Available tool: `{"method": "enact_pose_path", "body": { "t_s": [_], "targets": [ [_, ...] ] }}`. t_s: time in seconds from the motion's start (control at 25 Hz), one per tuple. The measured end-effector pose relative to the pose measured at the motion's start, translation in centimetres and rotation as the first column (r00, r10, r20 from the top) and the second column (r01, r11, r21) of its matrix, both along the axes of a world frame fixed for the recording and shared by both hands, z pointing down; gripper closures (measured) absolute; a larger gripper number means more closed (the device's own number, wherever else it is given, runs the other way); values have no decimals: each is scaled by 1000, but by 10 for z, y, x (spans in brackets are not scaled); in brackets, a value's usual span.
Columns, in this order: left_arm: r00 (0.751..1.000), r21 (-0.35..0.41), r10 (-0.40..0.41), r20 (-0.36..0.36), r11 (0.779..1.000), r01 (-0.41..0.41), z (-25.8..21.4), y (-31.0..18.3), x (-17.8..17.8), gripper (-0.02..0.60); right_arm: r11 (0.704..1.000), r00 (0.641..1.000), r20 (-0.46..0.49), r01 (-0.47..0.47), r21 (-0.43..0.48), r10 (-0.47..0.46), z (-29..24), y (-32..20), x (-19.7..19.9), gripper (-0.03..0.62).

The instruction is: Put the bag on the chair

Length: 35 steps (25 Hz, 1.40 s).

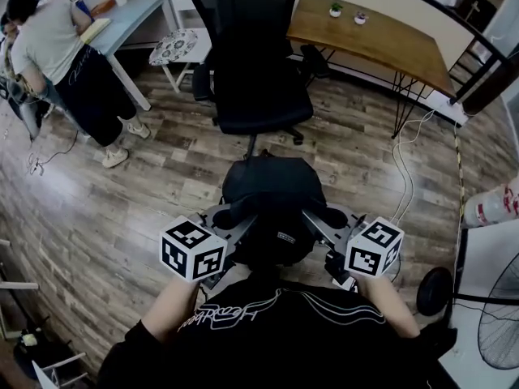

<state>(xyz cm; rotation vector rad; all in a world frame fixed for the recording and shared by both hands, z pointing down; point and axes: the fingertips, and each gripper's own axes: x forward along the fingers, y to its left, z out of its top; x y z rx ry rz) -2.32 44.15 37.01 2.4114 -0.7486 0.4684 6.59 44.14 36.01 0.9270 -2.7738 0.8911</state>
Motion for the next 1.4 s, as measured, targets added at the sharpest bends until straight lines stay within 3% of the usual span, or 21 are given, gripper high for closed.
{"method": "enact_pose_path", "body": {
  "t_s": [0.48,1.0,1.4],
  "targets": [
    [1000,8,-11,2,1000,11,9,-94,-44,540,1000,998,-58,8,-29,-10,12,-93,-44,588],
    [999,-10,-50,-6,999,50,19,-157,-49,540,998,998,-62,17,-61,-21,20,-159,-49,586],
    [995,-48,-97,10,994,98,28,-250,-49,540,994,998,-19,55,-92,-57,32,-255,-48,586]
  ]
}}
